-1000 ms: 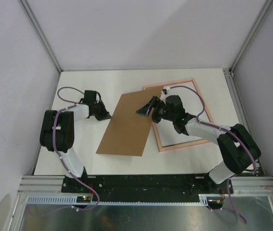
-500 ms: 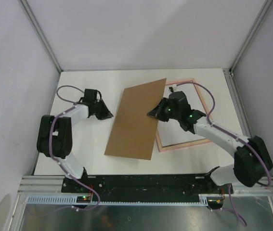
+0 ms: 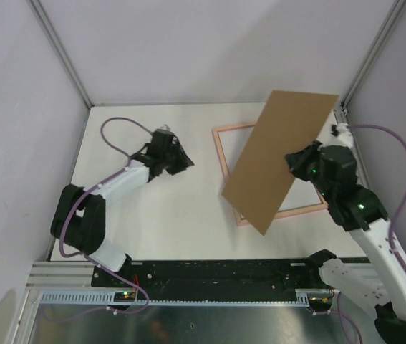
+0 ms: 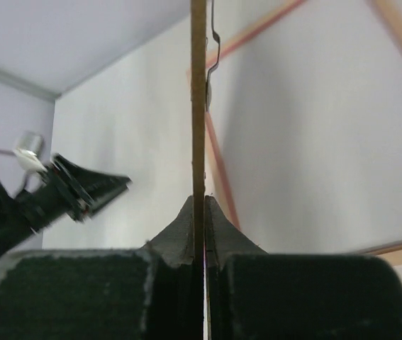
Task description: Put the photo into the frame
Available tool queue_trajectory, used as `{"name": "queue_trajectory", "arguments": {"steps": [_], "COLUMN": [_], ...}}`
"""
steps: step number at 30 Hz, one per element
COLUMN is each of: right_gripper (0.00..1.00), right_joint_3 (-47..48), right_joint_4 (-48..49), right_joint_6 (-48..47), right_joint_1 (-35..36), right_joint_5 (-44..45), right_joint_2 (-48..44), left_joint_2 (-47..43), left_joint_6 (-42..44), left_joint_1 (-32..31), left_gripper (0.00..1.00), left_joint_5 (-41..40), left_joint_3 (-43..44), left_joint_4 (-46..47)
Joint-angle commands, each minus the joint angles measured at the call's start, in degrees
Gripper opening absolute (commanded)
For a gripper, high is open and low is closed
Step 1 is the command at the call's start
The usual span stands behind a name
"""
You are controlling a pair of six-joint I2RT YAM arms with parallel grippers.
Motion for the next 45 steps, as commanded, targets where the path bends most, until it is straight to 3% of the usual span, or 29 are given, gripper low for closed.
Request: {"name": "queue_trajectory", "arguments": {"steps": [1,11,31,35,45], "right_gripper": [0.00,0.00,0.00,0.00,0.00], "right_joint_3": [7.4,15.3,17.6,17.6,17.6], "right_joint_4": [-2.7,-6.4,-6.9,-6.0,-3.1], "right_joint_6": [-2.4,-5.3,-9.0,-9.7,-11.2], "right_joint_1": [-0.8,-0.9,-0.9,-0.9,-2.1], "right_joint_5": [9.4,19.1,21.5,20.2,9.3], "right_joint_2": [-6.6,-9.4,-6.6,-5.3,1.6], "left_joint_2": [3.9,20.9,32.4,32.9,26.7], "left_joint_6": [-8.2,-9.6,-1.8,0.1,8.6], "left_joint_1": [-8.8,-20.0,-23.5,-23.4,-19.7], "left_gripper": [0.42,0.45,0.42,0.37,0.11], "left_joint_5": [-10.9,-15.1,-20.9,-20.6,-18.7], "left_joint_3": [3.7,16.7,26.9,27.3,20.9], "left_joint_4": [2.1,1.7,-3.5,-3.8,-4.2]}}
